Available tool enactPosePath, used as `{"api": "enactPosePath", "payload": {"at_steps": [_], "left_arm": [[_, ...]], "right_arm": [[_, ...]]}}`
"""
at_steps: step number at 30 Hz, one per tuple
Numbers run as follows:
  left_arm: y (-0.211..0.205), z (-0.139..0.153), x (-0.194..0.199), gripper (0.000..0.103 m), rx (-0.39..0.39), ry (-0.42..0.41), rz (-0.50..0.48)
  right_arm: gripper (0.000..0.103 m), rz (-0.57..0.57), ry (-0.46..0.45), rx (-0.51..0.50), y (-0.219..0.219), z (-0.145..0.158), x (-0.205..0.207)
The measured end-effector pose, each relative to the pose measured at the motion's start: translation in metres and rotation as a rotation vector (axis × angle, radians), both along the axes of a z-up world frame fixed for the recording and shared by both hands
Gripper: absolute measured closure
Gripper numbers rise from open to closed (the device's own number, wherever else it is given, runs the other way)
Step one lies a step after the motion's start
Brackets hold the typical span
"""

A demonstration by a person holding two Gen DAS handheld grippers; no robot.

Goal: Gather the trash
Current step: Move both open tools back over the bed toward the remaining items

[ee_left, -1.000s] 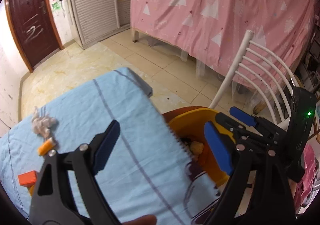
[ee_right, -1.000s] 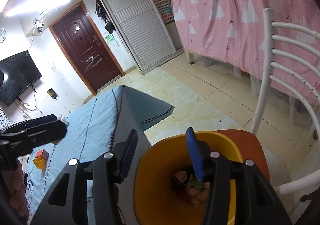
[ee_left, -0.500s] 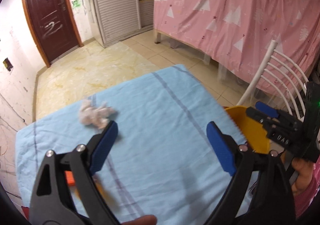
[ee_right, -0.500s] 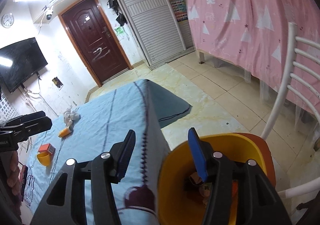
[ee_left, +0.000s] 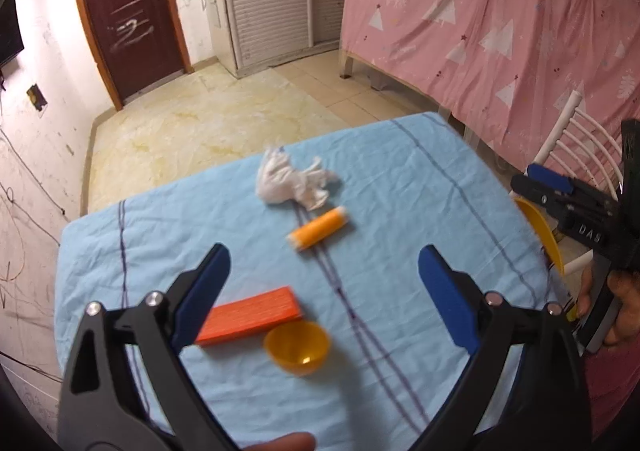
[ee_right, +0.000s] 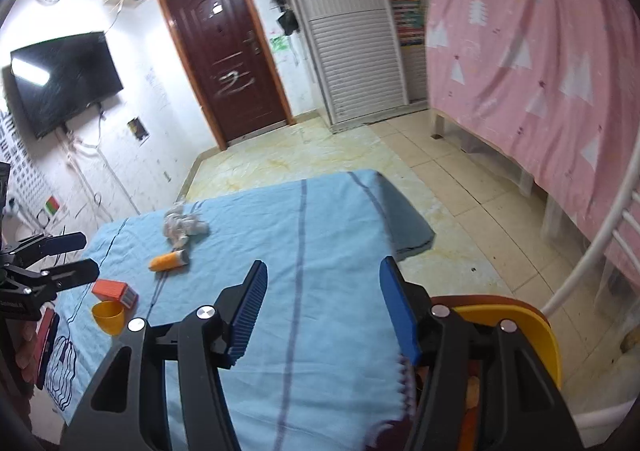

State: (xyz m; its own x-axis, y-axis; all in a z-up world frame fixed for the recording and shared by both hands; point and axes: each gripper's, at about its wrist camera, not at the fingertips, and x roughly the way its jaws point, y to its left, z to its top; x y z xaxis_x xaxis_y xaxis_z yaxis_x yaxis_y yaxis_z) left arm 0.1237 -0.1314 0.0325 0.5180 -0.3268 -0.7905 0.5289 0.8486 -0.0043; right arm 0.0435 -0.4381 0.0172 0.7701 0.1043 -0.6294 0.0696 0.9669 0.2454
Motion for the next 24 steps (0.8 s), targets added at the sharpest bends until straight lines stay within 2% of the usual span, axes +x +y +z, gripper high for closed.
{"api": "enactPosePath", "payload": {"at_steps": [10, 16, 24], "left_arm": [[0.044, -0.027, 0.02, 0.006, 0.007, 0.073, 0.085], [0.067, -0.035, 0.026, 0.006, 0.007, 0.089, 0.124], [0.081, -0.045, 0.027, 0.006, -0.029, 0.152, 0.154]], "right_arm": [[0.046, 0.115, 0.025, -0.038, 0.057, 0.007, 0.038], [0.046, 0.182, 0.04, -0.068, 0.089, 0.01, 0.06], [0.043, 0.261, 0.075, -0.113, 0.126, 0.006, 0.096]]}}
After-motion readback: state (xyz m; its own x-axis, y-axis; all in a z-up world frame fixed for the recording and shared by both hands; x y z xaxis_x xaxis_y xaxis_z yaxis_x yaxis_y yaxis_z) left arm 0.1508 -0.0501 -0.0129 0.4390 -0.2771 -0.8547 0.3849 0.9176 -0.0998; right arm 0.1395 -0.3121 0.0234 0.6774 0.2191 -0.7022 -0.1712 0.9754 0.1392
